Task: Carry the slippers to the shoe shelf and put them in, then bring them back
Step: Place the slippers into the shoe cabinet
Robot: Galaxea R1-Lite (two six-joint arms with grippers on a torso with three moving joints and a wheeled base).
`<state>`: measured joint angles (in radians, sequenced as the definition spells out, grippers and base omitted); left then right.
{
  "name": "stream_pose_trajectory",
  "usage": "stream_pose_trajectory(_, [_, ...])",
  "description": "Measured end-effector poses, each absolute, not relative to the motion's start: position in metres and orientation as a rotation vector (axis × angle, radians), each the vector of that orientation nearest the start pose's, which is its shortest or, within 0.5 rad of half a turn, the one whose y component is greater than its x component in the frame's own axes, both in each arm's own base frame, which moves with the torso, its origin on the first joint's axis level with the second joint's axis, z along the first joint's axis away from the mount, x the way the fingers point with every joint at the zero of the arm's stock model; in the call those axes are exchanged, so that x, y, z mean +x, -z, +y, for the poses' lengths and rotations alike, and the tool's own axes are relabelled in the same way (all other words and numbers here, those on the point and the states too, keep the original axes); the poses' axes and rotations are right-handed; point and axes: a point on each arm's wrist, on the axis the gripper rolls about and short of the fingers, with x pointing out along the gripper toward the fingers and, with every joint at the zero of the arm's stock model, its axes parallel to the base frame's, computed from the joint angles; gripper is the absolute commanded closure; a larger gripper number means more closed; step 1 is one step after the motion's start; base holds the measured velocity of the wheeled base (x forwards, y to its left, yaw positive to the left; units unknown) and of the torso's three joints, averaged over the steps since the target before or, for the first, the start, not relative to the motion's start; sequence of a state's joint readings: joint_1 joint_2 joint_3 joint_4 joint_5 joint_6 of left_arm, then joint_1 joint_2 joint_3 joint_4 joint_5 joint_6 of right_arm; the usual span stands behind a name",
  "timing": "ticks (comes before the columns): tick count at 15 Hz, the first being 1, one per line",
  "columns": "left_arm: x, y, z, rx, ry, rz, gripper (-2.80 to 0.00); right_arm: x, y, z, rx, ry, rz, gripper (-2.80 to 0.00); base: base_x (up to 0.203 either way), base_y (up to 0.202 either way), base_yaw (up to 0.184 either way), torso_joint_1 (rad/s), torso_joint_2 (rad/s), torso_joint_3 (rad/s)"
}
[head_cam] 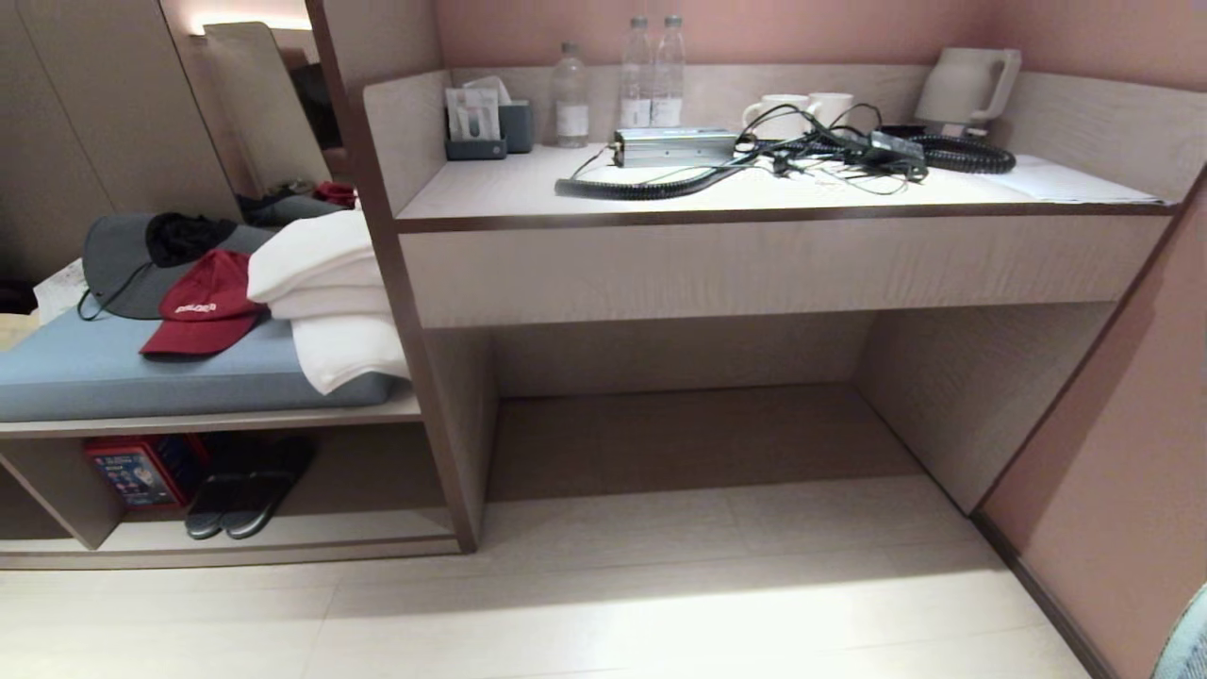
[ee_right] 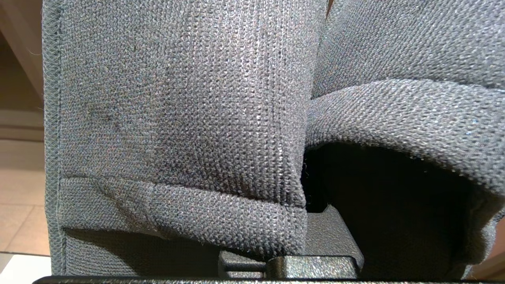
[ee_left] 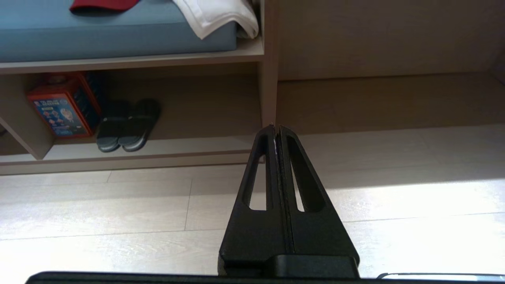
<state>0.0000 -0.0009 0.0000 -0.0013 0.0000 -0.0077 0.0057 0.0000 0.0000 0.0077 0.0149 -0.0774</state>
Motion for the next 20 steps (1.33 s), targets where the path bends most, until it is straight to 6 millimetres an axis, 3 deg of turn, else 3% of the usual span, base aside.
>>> stream_pose_trajectory(11, [-0.0229, -0.0756, 0.0, -0.009, 0.0, -0.002, 0.0, -0.0228, -0.0747, 0.0002, -0.077, -0.021, 0.007, 0.0, 0.001, 0.008, 0.0, 0.001, 0.0, 0.05])
stream_pose_trajectory(20, [-0.0229, -0.0755, 0.0, -0.01, 0.0, -0.002, 0.0, -0.0228, -0.0747, 0.0002, -0.077, -0.021, 0.007, 0.0, 0.0, 0.188, -0.003, 0.002, 0.0, 0.004])
